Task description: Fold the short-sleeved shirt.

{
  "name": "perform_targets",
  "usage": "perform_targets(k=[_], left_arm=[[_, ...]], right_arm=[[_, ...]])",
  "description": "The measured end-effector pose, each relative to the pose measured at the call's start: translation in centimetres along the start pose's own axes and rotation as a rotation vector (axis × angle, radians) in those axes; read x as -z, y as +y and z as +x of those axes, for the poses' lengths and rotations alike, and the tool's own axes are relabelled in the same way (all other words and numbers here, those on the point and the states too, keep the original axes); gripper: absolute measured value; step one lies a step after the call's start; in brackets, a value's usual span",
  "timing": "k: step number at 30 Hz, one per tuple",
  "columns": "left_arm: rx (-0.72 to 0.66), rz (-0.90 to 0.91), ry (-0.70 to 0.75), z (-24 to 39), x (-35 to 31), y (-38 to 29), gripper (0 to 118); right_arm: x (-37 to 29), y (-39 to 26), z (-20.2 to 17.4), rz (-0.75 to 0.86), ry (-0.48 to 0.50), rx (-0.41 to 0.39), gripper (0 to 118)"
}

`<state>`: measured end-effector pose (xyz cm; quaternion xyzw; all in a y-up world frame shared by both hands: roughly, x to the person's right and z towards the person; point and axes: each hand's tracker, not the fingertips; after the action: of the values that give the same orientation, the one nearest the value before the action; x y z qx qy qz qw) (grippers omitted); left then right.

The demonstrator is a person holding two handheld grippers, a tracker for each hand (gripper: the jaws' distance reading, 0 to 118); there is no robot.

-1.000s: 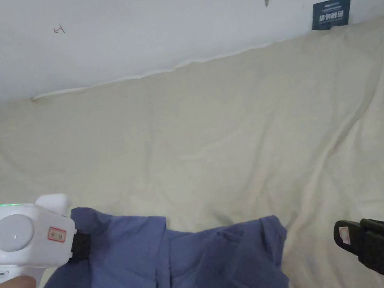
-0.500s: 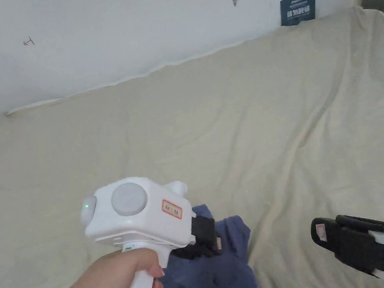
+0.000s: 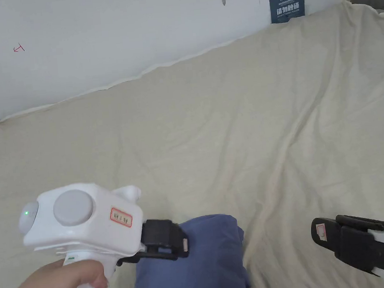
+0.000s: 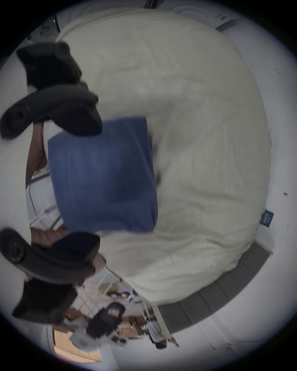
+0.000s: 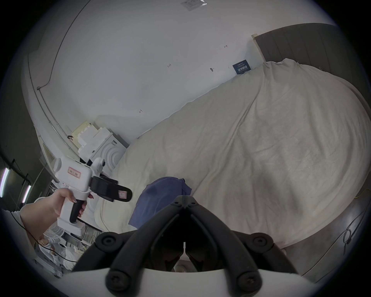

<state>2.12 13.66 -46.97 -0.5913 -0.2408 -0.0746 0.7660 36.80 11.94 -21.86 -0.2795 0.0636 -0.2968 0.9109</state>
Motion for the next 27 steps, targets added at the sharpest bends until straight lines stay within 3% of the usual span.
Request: perform_targets(k=[1,3,4,7,11,15,18,22,24,27], left_arm=[[-0.002,0.003,0.0,0.1,0.8,0.0,77],[-0.022,0.017,0.007,0.6,2.1,-0.3,8],[-0.029,0.02,-0.011,0.9,2.8,-0.2,3],[-0.025,-0.032,-0.125,3.8,5.9,-0.1,3],[0.08,-0.099,-0.044,8.1,9.8,0.4,3],[0.094,-0.082,-0.033,10.9,9.7,0.7,3],[0.074,-0.063,-0.166,11.9,9.3,0.7,3],[-0.07,-0.134,-0.378,11.6,10.4,-0.2,3],[-0.097,-0.058,-0.337,10.8,8.7,-0.9,3],[-0.02,0.213,-0.298,8.8,2.8,-2.0,3]], right_arm=[[0.0,0.0,-0.1,-0.003,0.002,-0.005,0],[0.1,-0.1,-0.1,-0.007,0.003,-0.015,0],[0.1,-0.1,-0.1,-0.008,0.001,-0.018,0],[0.0,-0.1,0.0,-0.012,-0.001,-0.004,0],[-0.3,0.0,0.1,-0.009,-0.009,0.001,0],[-0.4,0.0,0.5,-0.009,-0.031,0.009,0],[-0.4,-0.2,0.7,-0.011,-0.045,0.016,0],[-0.4,-0.2,0.4,-0.009,-0.053,0.028,0],[-1.1,0.4,-0.1,0.01,-0.027,0.044,0],[-2.7,1.8,-1.4,0.057,-0.008,0.035,0]])
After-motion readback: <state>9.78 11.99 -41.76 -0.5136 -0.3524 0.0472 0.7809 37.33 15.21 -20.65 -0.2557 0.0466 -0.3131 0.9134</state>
